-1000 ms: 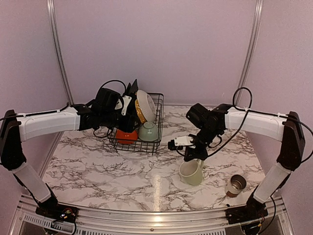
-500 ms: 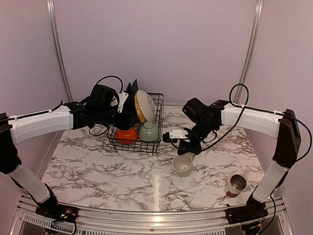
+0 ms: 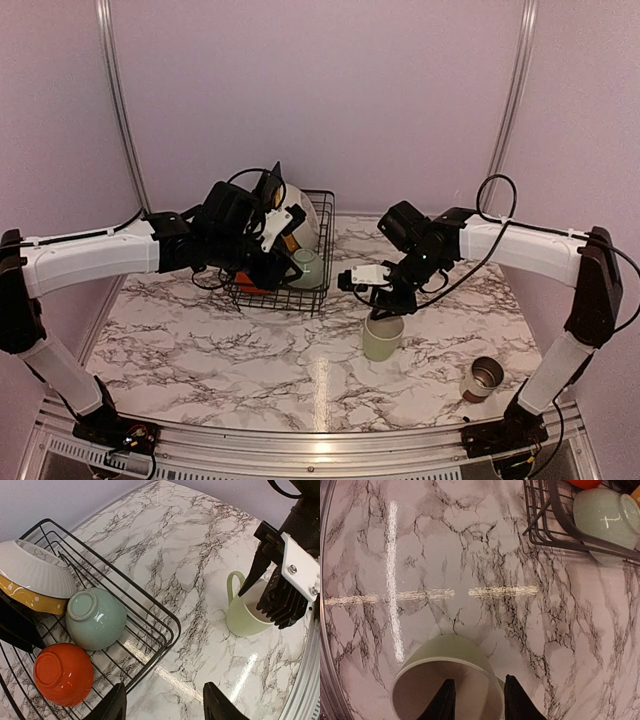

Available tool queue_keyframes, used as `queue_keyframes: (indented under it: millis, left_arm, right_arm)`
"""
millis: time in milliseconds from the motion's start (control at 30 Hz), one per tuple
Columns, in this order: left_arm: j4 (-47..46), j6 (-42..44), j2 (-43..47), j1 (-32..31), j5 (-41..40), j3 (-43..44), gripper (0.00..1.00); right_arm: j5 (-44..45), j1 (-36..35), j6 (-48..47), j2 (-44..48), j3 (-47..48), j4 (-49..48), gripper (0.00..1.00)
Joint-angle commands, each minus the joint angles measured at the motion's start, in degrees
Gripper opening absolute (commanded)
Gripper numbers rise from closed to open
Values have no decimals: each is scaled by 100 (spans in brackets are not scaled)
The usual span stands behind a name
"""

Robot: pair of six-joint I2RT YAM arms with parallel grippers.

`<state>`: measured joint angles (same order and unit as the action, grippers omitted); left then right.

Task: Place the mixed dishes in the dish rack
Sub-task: Place the plate in the cup, then grab the cup from the center of the board.

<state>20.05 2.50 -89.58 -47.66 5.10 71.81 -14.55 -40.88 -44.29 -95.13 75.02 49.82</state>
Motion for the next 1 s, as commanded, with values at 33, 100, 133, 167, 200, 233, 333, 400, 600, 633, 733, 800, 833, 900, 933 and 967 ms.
queue_keyframes:
  millis: [33, 100, 133, 167, 200, 233, 333, 400, 600, 633, 733, 800, 833, 900, 933, 967]
  left_arm:
    - [324, 634, -192, -425, 132, 351, 54]
    - [409, 867, -282, -665, 93, 468, 54]
    - [475, 941, -348, -768, 100, 545, 54]
    - [566, 1024, -419, -854, 158, 657, 54]
    - [659, 1108, -511, -926, 233, 760, 54]
    - [747, 1180, -617, -995, 300, 884, 54]
    - [1039, 1438, -1023, -1204, 441, 1314, 54]
    - [1330, 1569, -1406, -1323, 490, 1745, 54]
    - [1813, 1878, -2498, -1571, 483, 2927, 53]
    - [1839, 1905, -2635, -1605, 478, 3066, 53]
    - [1969, 1905, -3066, -1655, 538, 3540, 52]
    - [2117, 1918, -3294, -1690, 604, 3829, 52]
    - [2184, 1947, -3391, -1712, 614, 3940, 52]
    - [2275, 1984, -3533, -1756, 625, 4068, 52]
    - [2321, 2018, -3596, -1779, 625, 4119, 51]
    - [2361, 2043, -3657, -1800, 627, 4151, 51]
  right_arm:
    - [81, 73, 127, 408, 49, 116, 35]
    - [-41, 187, 176, 529, 175, 204, 40]
    - [-169, 290, 202, 612, 246, 242, 43]
    - [-283, 435, 222, 684, 317, 262, 45]
    - [-414, 610, 234, 759, 366, 265, 47]
    - [-526, 794, 245, 838, 394, 242, 48]
    - [-633, 1237, 336, 943, 294, 77, 49]
    - [-672, 1405, 410, 969, 141, -12, 49]
    - [-640, 1726, 692, 1119, -392, -307, 49]
    - [-623, 1808, 726, 1144, -463, -352, 49]
    - [-427, 1977, 776, 1205, -672, -499, 50]
    - [-312, 2085, 807, 1229, -802, -589, 50]
    - [-257, 2137, 832, 1226, -852, -622, 50]
    - [-168, 2251, 869, 1189, -911, -685, 50]
    - [-168, 2304, 875, 1163, -930, -699, 50]
    - [-171, 2350, 874, 1143, -947, -728, 50]
